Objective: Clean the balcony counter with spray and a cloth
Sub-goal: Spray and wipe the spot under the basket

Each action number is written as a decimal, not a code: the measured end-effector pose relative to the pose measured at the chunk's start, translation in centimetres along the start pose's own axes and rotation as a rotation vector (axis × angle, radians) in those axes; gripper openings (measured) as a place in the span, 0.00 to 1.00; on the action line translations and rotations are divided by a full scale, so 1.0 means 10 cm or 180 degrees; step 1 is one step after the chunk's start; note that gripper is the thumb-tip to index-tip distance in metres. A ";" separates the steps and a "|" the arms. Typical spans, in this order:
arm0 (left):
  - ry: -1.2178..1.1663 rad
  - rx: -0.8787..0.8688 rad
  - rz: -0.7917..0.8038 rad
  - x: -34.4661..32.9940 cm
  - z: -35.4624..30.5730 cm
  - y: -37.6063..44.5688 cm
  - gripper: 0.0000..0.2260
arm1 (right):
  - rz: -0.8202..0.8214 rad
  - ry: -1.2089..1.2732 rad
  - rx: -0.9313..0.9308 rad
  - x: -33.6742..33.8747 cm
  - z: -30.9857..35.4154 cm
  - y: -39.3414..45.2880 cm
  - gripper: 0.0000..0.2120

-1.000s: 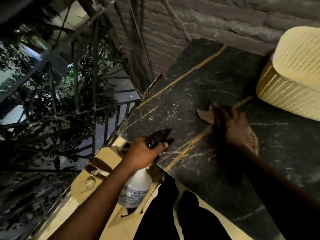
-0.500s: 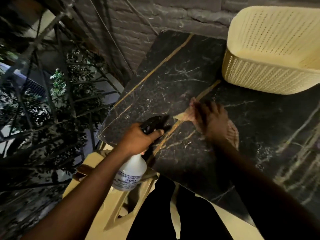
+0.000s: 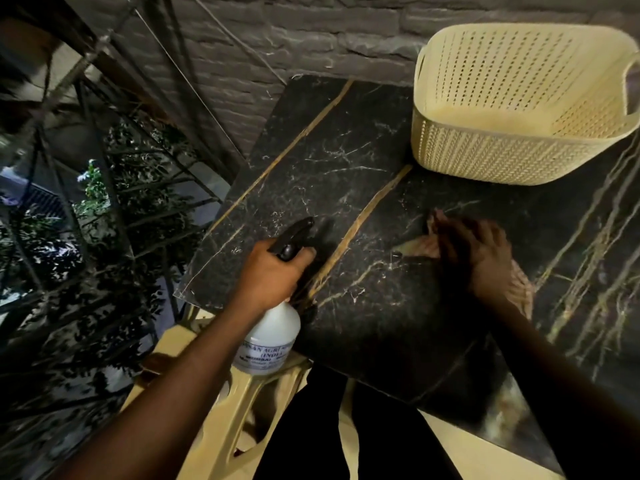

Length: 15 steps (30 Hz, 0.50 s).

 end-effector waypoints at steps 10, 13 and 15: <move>-0.0347 -0.1009 0.0047 0.00 -0.12 0.12 0.06 | 0.1613 0.0177 0.1290 -0.42 1.07 -0.84 0.23; -0.0348 -0.1223 -0.0044 0.03 -0.15 0.12 0.01 | 0.1791 0.0748 0.1368 -0.19 0.78 -0.87 0.20; -0.0315 -0.1234 -0.0128 0.03 -0.18 0.10 0.07 | 0.1647 0.0812 0.1114 -0.13 0.73 -0.79 0.21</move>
Point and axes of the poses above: each hand's wrist, its own y-axis towards the middle knuckle, its own x-axis out of the back of the hand, z = x × y, the point moved 1 cm from there along y, towards the middle knuckle, and after that the axes turned 7 degrees about -x, right-handed, at the moved point
